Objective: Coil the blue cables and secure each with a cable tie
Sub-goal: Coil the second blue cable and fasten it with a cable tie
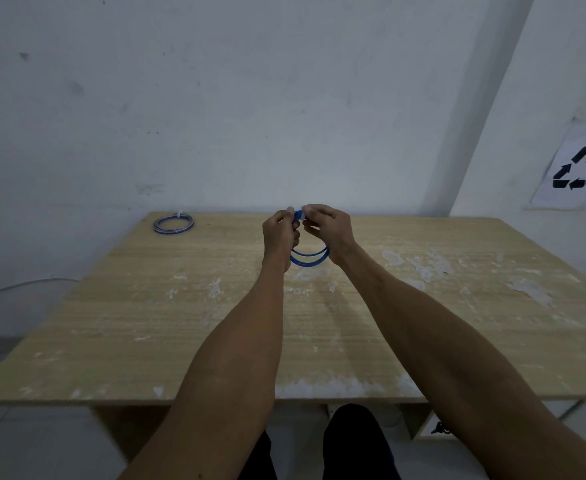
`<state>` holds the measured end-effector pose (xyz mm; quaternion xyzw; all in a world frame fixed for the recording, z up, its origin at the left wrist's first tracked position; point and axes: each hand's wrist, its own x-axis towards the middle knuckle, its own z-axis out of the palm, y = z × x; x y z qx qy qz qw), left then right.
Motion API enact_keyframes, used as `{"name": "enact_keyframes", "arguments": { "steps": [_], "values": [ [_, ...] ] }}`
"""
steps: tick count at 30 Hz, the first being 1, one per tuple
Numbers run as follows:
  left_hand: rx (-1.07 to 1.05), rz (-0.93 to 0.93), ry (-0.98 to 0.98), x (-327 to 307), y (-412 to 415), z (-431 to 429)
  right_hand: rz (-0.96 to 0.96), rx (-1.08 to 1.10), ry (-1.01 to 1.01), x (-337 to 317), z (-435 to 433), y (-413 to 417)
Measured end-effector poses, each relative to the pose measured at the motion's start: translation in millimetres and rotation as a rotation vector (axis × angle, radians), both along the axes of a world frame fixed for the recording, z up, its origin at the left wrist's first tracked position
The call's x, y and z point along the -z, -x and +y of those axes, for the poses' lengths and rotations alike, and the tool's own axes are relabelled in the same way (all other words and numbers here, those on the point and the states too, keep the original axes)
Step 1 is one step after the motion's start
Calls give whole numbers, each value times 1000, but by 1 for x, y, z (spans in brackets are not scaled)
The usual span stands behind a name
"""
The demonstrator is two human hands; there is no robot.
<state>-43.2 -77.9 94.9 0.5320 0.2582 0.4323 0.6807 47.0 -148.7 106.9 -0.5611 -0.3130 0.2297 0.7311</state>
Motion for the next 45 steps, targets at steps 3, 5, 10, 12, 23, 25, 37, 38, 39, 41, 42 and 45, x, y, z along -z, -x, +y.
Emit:
{"name": "enact_keyframes", "arguments": {
  "steps": [3,5,10,12,23,25,37,38,39,41,42,45],
  "values": [
    [2,35,-60,-3,2,-1,-59,-21,8,1,-1,1],
    [12,30,-54,-4,2,-2,-104,-5,7,0,-1,4],
    [-20,10,-32,-3,1,-1,-50,26,36,-6,0,7],
    [-53,11,-47,-2,1,1,-25,32,36,-6,0,6],
    [-106,-2,-156,5,5,9,-61,37,-6,0,1,3],
    [-109,4,-162,5,5,11,-73,29,-16,1,2,2],
    [-119,10,-89,4,6,13,-298,77,-3,8,2,-3],
    [-131,22,-122,6,5,14,-333,93,-3,9,0,-3],
    [-143,28,-145,8,6,15,-399,123,-3,10,0,-4],
    [-165,30,-156,10,6,19,-623,222,41,15,-2,-6],
    [-171,37,-159,11,5,20,-743,266,74,16,-3,-7],
    [-174,58,-164,12,5,18,-1060,380,101,20,-7,-8]
  ]
}}
